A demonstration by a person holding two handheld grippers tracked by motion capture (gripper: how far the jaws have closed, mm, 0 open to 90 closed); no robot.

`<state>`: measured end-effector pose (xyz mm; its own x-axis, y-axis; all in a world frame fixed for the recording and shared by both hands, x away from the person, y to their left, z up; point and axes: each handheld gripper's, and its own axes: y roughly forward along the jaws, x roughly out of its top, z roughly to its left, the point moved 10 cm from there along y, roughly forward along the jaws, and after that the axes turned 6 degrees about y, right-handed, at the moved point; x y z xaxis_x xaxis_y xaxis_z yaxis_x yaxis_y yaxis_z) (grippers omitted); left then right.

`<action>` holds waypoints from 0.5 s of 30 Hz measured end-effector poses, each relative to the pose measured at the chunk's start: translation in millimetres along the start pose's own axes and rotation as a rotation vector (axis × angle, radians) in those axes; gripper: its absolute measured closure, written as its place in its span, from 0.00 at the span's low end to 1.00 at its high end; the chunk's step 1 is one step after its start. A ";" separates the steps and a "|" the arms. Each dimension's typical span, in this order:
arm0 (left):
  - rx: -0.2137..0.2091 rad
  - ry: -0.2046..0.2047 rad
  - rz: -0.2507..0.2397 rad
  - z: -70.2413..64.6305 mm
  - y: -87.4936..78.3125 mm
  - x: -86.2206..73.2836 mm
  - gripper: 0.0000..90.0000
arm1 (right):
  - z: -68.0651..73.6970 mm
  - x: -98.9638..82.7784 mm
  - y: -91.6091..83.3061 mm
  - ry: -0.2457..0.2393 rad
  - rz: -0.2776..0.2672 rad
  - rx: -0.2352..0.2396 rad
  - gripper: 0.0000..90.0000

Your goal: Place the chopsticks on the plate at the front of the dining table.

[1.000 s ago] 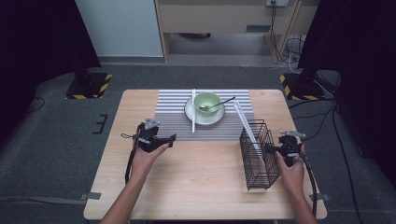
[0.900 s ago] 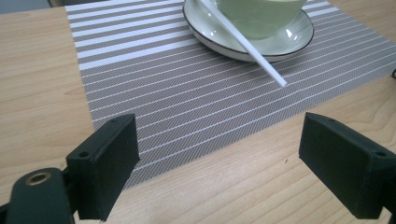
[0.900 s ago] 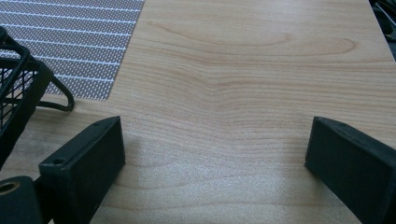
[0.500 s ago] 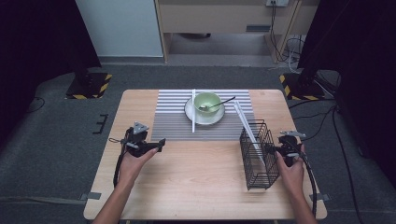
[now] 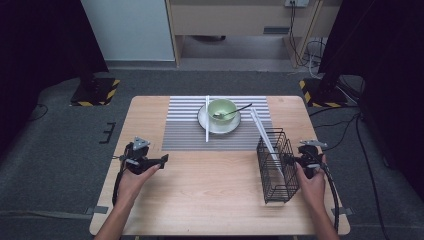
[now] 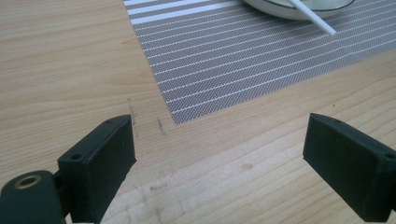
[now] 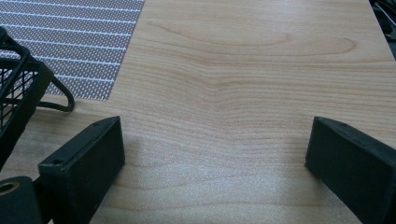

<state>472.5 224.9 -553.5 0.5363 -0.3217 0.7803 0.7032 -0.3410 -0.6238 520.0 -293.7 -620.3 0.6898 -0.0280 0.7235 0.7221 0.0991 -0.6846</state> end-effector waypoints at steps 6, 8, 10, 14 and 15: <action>0.003 -0.003 0.017 3.7 -0.6 -13.3 0.09 | 0.0 0.0 0.1 -0.004 -0.001 0.001 0.05; 0.003 -0.002 0.022 4.6 -0.9 -16.2 0.09 | 0.0 0.0 0.0 -0.004 -0.001 0.001 0.05; 0.005 -0.002 0.024 5.2 -0.9 -18.3 0.09 | 0.0 0.0 0.0 -0.004 -0.001 0.001 0.05; 0.002 0.000 0.033 5.1 -0.5 -22.6 0.09 | 0.0 0.0 0.0 -0.004 -0.001 0.001 0.05; 0.001 0.000 0.034 4.9 -0.3 -23.9 0.09 | 0.0 0.0 0.0 -0.004 -0.001 0.001 0.05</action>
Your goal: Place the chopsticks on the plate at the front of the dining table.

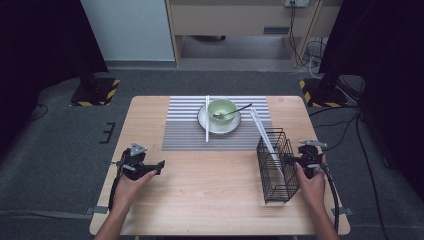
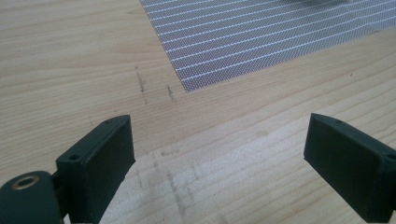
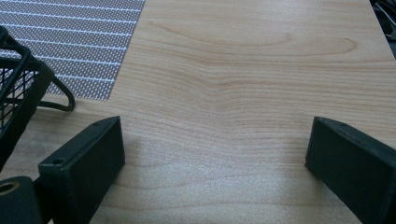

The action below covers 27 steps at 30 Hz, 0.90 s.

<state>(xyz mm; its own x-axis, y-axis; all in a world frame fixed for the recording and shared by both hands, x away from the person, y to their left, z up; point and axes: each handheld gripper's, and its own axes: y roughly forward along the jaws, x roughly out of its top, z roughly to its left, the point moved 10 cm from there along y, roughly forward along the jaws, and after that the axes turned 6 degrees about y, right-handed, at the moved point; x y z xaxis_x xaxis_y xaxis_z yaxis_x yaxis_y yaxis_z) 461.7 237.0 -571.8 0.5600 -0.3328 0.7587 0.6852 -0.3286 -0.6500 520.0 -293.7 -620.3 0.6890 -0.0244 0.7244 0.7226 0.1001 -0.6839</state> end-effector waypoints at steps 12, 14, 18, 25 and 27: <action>-0.007 0.026 0.013 -4.3 -1.4 -12.1 0.08 | 0.1 -0.1 0.0 -0.001 0.000 0.000 0.05; -0.009 0.029 0.013 -5.0 -1.8 -14.0 0.08 | 0.1 -0.1 0.0 -0.001 0.000 0.000 0.05; -0.003 0.071 0.034 -6.1 -1.6 -20.1 0.08 | 0.1 -0.1 0.0 -0.001 0.000 0.000 0.05; 0.025 0.120 0.079 -4.7 9.0 -32.6 0.07 | 0.1 -0.1 -0.1 -0.001 0.000 0.000 0.05; 0.032 0.131 0.089 -5.5 13.3 -34.6 0.07 | 0.5 -0.2 -0.1 0.001 0.001 0.000 0.05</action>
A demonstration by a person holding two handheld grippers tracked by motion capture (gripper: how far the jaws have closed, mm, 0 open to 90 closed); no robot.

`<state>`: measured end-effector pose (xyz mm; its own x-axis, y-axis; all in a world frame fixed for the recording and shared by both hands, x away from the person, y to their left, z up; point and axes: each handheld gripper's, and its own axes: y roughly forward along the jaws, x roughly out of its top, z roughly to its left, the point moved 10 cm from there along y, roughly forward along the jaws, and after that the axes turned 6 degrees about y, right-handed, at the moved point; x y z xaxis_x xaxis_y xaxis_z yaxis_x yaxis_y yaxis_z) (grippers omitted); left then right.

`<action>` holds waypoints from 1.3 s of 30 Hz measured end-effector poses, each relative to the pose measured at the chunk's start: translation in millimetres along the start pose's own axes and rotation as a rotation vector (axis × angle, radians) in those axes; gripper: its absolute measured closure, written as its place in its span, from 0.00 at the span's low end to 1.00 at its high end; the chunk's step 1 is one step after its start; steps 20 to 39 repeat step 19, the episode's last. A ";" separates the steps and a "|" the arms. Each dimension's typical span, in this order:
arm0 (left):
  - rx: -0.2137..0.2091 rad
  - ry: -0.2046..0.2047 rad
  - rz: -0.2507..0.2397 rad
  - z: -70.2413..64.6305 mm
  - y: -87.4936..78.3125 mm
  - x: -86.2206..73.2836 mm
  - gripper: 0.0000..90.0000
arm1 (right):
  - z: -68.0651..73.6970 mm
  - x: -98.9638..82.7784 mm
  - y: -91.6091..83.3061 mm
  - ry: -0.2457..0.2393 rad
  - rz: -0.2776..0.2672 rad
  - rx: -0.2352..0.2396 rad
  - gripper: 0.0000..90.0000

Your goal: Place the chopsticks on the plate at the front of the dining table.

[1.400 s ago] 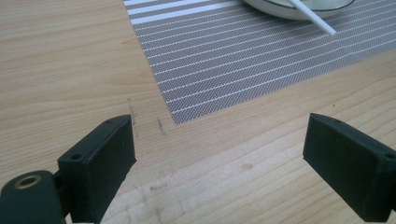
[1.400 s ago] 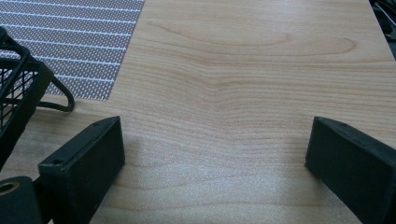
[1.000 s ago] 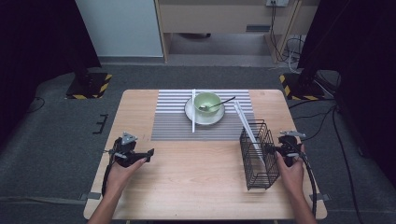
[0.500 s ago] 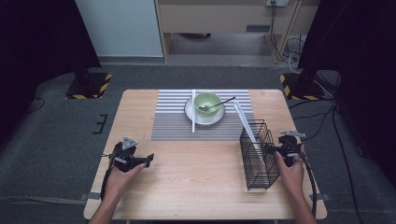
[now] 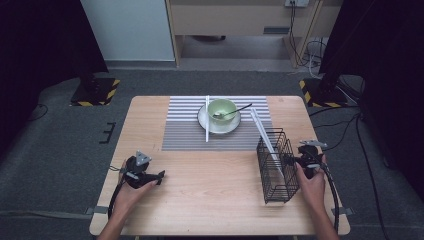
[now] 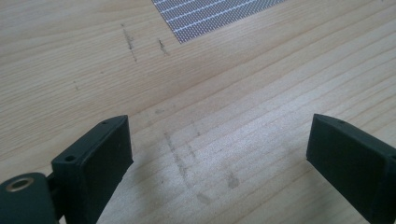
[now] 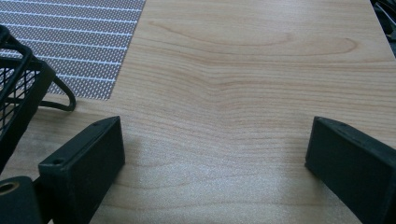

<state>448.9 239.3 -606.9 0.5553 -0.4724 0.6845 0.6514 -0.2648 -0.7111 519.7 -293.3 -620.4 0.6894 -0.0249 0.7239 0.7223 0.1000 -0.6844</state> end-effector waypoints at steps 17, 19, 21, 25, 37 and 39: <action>0.005 -0.103 -0.006 1.0 12.4 4.0 0.01 | 3.1 -2.5 -1.0 0.013 0.008 -0.005 0.01; 0.006 -0.104 -0.006 1.1 12.5 4.1 0.01 | 1.6 -2.9 -1.0 0.018 0.011 -0.017 0.00; 0.006 -0.104 -0.006 1.1 12.5 4.1 0.01 | 1.6 -2.9 -1.0 0.018 0.011 -0.017 0.00; 0.006 -0.104 -0.006 1.1 12.5 4.1 0.01 | 1.6 -2.9 -1.0 0.018 0.011 -0.017 0.00; 0.006 -0.104 -0.006 1.1 12.5 4.1 0.01 | 1.6 -2.9 -1.0 0.018 0.011 -0.017 0.00; 0.006 -0.104 -0.006 1.1 12.5 4.1 0.01 | 1.6 -2.9 -1.0 0.018 0.011 -0.017 0.00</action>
